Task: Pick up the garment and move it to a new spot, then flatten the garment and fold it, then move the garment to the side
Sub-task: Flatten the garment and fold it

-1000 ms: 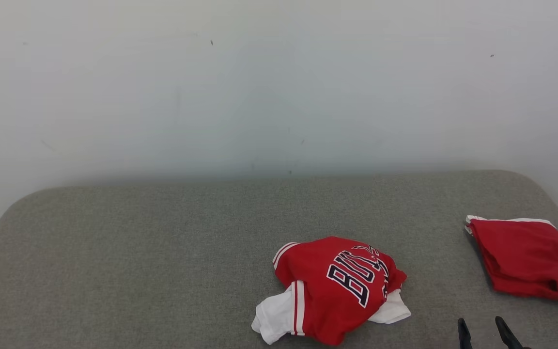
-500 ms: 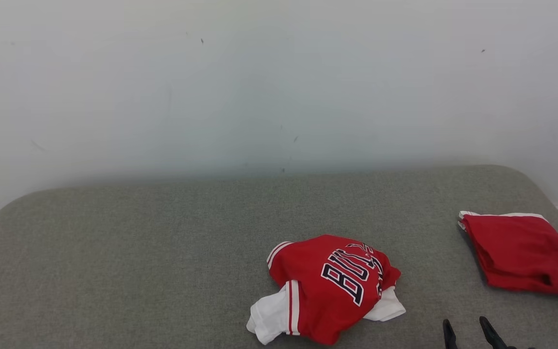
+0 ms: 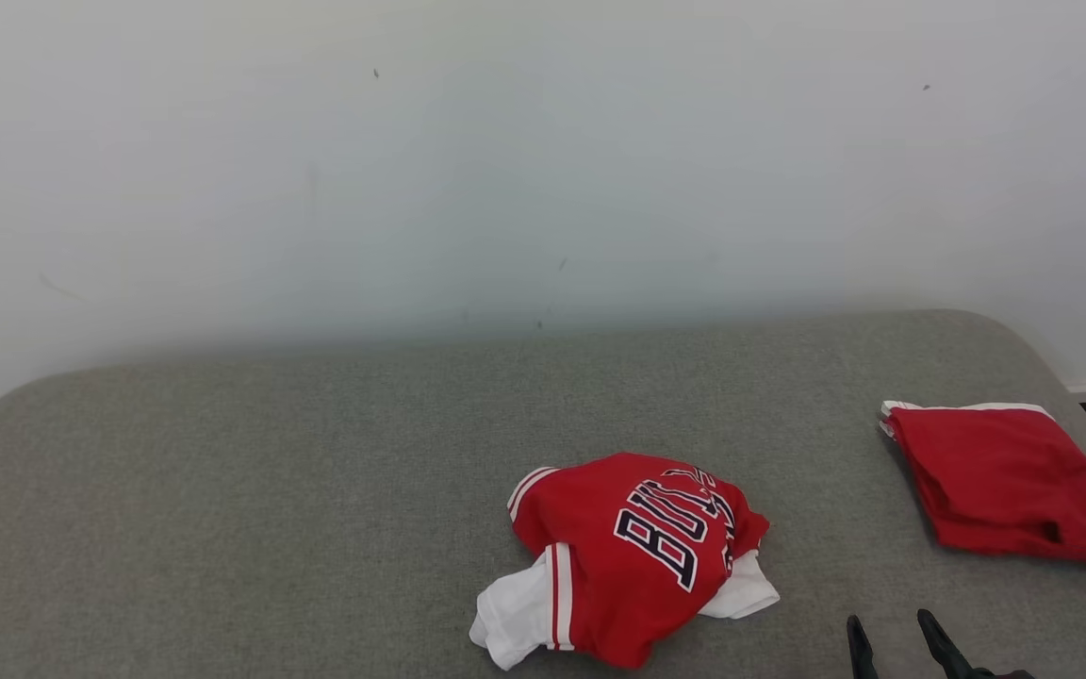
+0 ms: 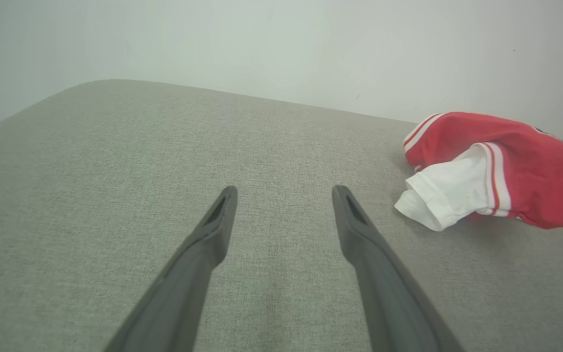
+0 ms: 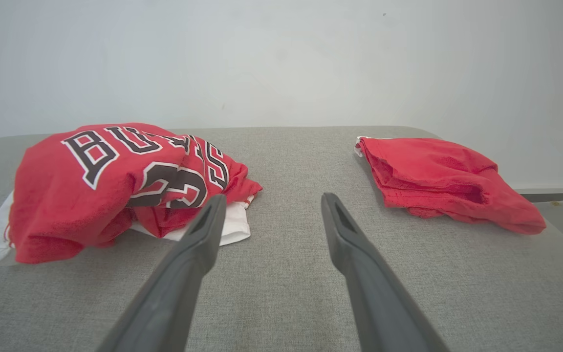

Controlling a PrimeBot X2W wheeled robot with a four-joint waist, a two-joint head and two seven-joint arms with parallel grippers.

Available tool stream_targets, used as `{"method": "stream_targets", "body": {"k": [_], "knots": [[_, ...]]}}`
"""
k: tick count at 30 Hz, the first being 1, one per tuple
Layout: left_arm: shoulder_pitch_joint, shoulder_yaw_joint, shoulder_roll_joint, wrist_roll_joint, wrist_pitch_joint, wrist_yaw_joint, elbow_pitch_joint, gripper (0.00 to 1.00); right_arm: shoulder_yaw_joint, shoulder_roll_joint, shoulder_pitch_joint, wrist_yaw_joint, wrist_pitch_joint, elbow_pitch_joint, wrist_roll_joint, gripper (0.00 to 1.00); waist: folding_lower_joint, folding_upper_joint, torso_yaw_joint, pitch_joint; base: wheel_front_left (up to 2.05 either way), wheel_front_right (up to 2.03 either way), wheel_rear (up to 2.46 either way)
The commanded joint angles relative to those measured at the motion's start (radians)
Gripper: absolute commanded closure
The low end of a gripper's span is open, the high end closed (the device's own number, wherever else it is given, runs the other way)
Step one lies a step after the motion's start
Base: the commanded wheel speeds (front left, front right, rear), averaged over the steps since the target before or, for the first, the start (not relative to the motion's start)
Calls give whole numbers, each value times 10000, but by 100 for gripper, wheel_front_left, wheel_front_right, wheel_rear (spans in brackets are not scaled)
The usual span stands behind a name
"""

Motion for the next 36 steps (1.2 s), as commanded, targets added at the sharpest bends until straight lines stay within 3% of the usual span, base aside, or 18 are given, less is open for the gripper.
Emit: {"method": "stream_targets", "body": {"k": [1, 11, 19, 27, 29, 30, 31, 33, 34, 35, 36], "knots": [[-160, -89, -57, -218, -16, -8, 52, 0, 21, 5, -44, -23, -22, -6, 17, 0, 0, -1, -139, 57, 0, 0, 0], [-1852, -1777, -271, -2230, 425, -7, 1612, 0, 247, -77, -257, -23, -37, -59, -31, 0, 0, -1, -1638, 627, 0, 0, 0], [-2984, -1918, -578, -3907, 951, -9, 3379, 0, 361, -97, -470, -23, -83, -76, -49, 0, 0, -1, -2971, 1074, 0, 0, 0], [-3475, -1985, -547, -4085, 875, 10, 4483, 0, 388, -118, -620, -23, -170, 73, -15, 0, 0, -1, -3312, 1193, 0, 0, 0], [-3609, -2169, -574, -4139, 940, 0, 4626, 22, 413, -91, -620, -23, -149, 47, -62, 0, 0, -1, -3299, 1181, 0, 0, 0], [-3677, -2268, -590, -4176, 971, -5, 4667, 45, 436, -82, -636, -23, -148, 61, -57, 0, 0, -1, -3280, 1174, 0, 0, 0], [-3754, -2407, -608, -4244, 964, -7, 4659, 53, 465, -80, -646, -23, -155, 87, -48, 0, 0, -1, -3255, 1168, 0, 0, 0], [-3844, -2519, -615, -4296, 929, -4, 4648, 55, 491, -77, -660, -23, -159, 110, -42, 0, 0, -1, -3230, 1162, 0, 0, 0], [-3938, -2656, -590, -4300, 857, -3, 4629, 63, 515, -79, -672, -23, -163, 131, -36, 0, 0, -1, -3199, 1153, 0, 0, 0], [-4025, -2768, -537, -4286, 786, -4, 4618, 100, 526, -84, -687, -23, -169, 149, -30, 0, 0, -1, -3168, 1140, 0, 0, 0], [-4118, -2893, -489, -4200, 676, -5, 4570, 100, 541, -84, -693, -23, -167, 157, -38, 0, 0, -1, -3134, 1122, 0, 0, 0]]}}
